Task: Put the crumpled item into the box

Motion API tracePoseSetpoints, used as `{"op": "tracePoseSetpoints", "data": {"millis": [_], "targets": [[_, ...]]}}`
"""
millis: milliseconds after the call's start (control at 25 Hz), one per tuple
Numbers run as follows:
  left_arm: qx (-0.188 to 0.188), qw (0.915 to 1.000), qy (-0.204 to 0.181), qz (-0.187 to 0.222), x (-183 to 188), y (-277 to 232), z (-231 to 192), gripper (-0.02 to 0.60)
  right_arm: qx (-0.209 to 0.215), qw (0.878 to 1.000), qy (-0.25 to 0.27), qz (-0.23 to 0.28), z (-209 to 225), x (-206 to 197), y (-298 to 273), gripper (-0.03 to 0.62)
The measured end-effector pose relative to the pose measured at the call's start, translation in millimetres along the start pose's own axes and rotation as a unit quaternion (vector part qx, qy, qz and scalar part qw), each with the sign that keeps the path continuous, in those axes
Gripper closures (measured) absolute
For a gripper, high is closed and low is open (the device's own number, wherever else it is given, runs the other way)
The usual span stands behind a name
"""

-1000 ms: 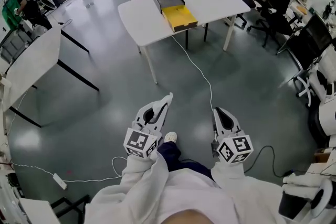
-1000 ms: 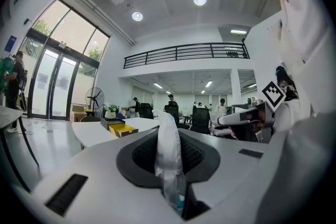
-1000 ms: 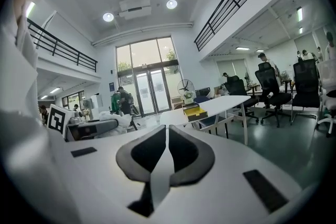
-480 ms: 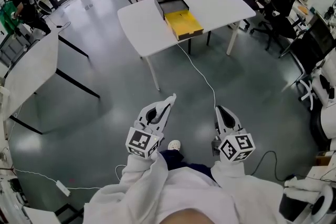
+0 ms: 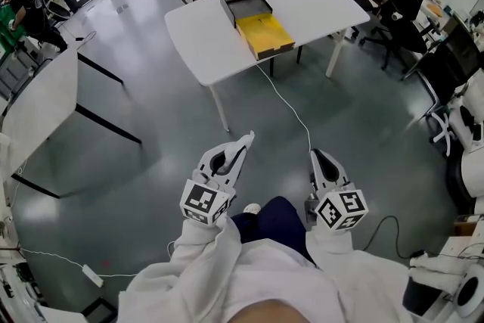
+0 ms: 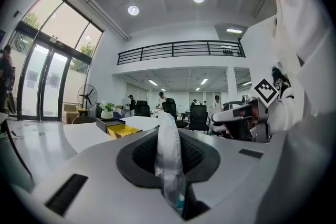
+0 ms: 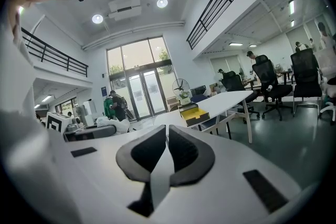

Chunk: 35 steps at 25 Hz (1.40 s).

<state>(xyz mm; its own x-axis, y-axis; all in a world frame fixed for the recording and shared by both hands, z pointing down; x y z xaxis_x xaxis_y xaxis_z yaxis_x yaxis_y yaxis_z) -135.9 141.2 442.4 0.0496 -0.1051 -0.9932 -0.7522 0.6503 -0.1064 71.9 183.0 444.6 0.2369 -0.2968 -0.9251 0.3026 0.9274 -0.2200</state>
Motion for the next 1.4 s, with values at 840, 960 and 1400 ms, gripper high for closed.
{"op": "tracePoseSetpoints", "data": {"millis": [840,960,1400], "targets": [[-0.001,1.0,-0.005,0.001,12,-56,-32,0.526,0.009,1.0,-0.001,0.003,35,17,-54,0.555],[0.0,1.0,-0.006,0.004,15,-76,-40,0.526,0.016,1.0,0.005,0.001,47,26,-73,0.554],[0.015,0.9996,-0.015,0.019,41,-152,-86,0.526,0.056,0.998,0.034,0.002,80,74,-157,0.556]]}}
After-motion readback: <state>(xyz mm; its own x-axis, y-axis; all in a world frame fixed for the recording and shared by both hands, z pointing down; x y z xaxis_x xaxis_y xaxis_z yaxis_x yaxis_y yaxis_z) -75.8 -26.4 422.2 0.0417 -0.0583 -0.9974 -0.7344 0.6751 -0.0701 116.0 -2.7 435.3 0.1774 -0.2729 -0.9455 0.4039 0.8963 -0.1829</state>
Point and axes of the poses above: the fingertips, and each gripper's own axes: y backward along the fingers, z to its right, x out of its top, the point moved 3 cm from there along y, backward along the fingers, and after that the axes turned 1 degree about -x, right-handed, at the moved point
